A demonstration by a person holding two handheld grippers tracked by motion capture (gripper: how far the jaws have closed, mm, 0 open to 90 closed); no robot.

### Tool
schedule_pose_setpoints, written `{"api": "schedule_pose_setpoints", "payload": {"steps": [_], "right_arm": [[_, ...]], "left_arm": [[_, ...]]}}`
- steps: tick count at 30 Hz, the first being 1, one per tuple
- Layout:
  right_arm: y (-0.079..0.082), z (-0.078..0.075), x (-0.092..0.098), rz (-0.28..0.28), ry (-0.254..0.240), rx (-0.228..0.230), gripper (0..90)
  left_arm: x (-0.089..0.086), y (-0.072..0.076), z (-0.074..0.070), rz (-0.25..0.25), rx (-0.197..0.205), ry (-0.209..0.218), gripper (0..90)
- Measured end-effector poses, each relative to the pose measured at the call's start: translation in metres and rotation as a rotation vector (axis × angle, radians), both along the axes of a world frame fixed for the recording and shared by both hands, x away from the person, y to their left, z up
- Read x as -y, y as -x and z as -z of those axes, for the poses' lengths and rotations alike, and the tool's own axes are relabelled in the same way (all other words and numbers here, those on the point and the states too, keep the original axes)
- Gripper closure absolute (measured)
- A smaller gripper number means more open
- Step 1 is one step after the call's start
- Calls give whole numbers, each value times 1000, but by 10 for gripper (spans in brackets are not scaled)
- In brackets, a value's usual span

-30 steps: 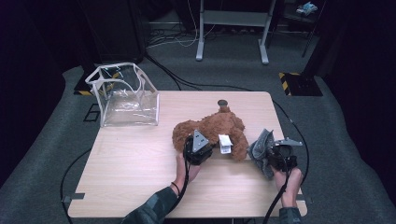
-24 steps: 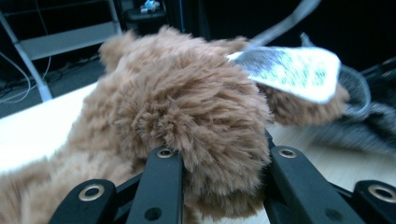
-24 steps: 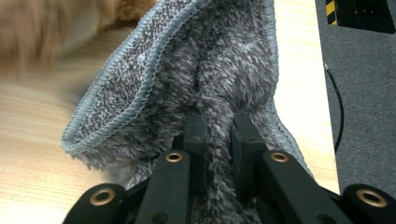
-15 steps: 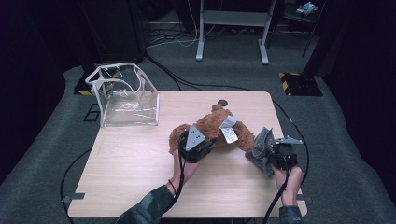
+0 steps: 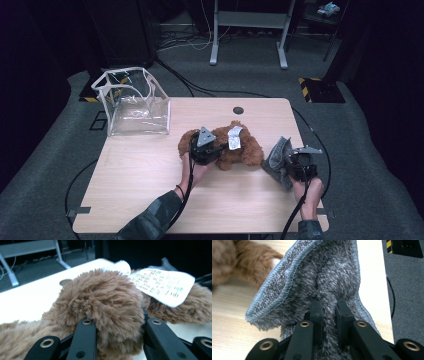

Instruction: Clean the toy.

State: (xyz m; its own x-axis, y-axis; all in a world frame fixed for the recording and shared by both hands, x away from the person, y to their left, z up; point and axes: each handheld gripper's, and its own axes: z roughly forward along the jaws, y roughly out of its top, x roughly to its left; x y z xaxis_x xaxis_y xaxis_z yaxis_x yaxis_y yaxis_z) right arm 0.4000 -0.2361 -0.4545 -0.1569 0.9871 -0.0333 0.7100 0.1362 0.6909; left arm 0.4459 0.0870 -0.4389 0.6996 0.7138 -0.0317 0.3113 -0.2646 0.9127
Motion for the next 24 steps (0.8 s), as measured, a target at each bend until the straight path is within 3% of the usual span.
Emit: {"api": "schedule_pose_setpoints", "payload": {"steps": [5, 6, 12, 19, 24], "right_arm": [[0, 2, -1, -6, -2, -5, 786], [0, 2, -1, -1, -6, -7, 786], [1, 3, 2, -1, -5, -9, 786], [2, 6, 2, -1, -10, -14, 785], [2, 8, 2, 1, -12, -16, 785]], "left_arm": [[2, -9, 6, -18, -5, -21, 568], [2, -9, 6, -22, -2, -40, 535], [4, -8, 11, -46, 2, -61, 353], [1, -9, 22, -84, -18, -62, 308], [-10, -4, 19, -163, 26, -65, 279]]}}
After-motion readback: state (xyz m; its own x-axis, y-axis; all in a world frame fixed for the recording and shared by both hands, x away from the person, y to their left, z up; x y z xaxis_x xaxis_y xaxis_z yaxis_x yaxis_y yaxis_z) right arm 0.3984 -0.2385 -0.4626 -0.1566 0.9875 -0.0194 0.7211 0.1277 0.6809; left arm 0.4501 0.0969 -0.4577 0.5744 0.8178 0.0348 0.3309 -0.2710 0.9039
